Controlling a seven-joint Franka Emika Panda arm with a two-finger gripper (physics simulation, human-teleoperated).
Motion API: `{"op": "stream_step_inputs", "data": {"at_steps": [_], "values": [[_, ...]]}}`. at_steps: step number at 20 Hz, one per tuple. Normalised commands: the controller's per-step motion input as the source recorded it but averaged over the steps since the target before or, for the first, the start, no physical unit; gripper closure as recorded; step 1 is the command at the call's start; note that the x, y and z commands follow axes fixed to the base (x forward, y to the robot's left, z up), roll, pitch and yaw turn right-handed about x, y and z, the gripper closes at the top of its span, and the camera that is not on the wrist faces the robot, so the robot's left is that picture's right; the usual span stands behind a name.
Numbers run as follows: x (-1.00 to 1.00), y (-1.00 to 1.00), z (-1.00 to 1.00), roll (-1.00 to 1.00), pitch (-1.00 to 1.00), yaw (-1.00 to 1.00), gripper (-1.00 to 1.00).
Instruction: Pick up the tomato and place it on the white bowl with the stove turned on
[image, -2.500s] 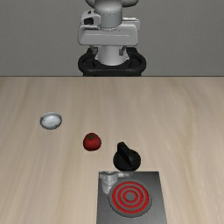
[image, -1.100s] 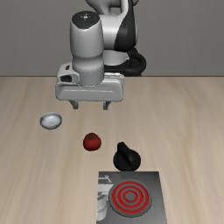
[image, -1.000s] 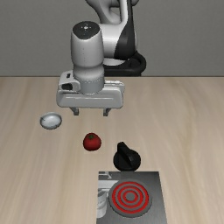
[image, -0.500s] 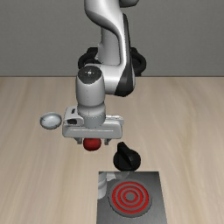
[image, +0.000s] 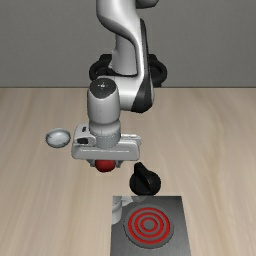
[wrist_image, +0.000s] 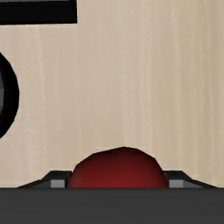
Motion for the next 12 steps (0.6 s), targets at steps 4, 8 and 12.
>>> {"op": "stream_step_inputs", "data": {"at_steps": [4, 8, 12], "values": [[0.00, 0.00, 0.00, 0.00, 0.00, 0.00, 1.00], [-0.25, 0.00, 0.50, 0.00, 0.00, 0.00, 1.00], [0.00, -0.25, 0.75, 0.00, 0.00, 0.00, 1.00]]}}
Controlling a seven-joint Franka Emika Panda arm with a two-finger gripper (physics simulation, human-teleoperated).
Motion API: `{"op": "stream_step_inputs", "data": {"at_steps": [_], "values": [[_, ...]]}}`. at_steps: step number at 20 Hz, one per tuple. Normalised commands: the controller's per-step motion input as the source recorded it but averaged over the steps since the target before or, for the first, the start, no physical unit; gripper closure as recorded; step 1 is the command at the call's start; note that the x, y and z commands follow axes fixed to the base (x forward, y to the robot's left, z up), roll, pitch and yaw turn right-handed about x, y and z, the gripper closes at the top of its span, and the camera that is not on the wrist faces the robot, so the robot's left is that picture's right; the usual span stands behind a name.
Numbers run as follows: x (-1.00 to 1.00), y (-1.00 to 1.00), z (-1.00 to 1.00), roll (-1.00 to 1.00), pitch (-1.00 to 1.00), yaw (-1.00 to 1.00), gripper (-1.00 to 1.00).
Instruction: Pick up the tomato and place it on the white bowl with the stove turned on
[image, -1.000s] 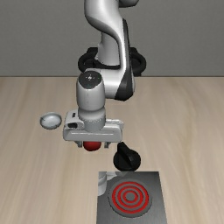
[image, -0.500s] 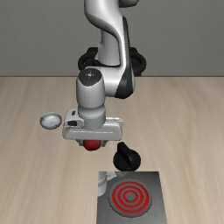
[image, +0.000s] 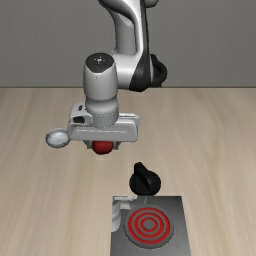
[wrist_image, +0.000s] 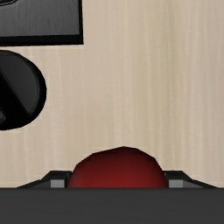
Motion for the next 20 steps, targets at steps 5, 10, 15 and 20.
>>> {"op": "stream_step_inputs", "data": {"at_steps": [5, 10, 15, 20], "values": [[0.00, -1.00, 0.00, 0.00, 0.00, 0.00, 1.00], [0.00, -1.00, 0.00, 0.00, 0.00, 0.00, 1.00], [-0.80, -0.20, 0.00, 0.00, 0.00, 0.00, 1.00], [-0.60, 0.00, -0.40, 0.00, 0.00, 0.00, 1.00]]}}
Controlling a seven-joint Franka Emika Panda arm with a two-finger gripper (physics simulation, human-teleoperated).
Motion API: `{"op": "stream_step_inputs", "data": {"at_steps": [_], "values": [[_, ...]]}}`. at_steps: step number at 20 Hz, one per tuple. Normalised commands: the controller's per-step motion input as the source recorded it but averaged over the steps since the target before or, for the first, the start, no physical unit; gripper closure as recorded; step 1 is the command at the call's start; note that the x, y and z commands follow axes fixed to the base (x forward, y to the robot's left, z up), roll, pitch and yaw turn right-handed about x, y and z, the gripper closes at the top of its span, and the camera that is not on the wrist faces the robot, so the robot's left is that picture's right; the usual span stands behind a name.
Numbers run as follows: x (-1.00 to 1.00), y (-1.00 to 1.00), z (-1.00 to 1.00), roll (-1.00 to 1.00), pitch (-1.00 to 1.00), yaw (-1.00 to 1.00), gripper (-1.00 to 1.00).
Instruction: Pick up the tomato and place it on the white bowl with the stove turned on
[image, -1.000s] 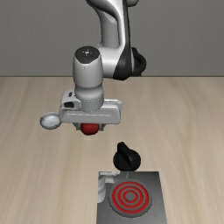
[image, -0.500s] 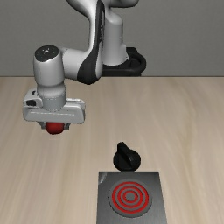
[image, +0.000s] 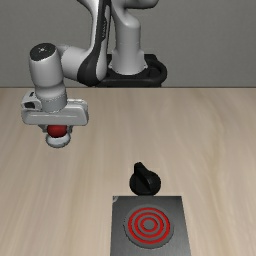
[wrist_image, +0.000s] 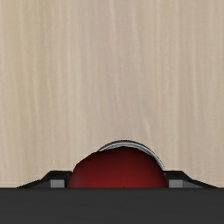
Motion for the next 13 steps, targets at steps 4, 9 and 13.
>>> {"op": "stream_step_inputs", "data": {"at_steps": [4, 9, 13], "values": [[0.00, 0.00, 0.00, 0.00, 0.00, 0.00, -1.00], [0.00, 0.00, 0.00, 0.00, 0.00, 0.00, -1.00], [0.00, 0.00, 0.00, 0.00, 0.00, 0.00, -1.00]]}}
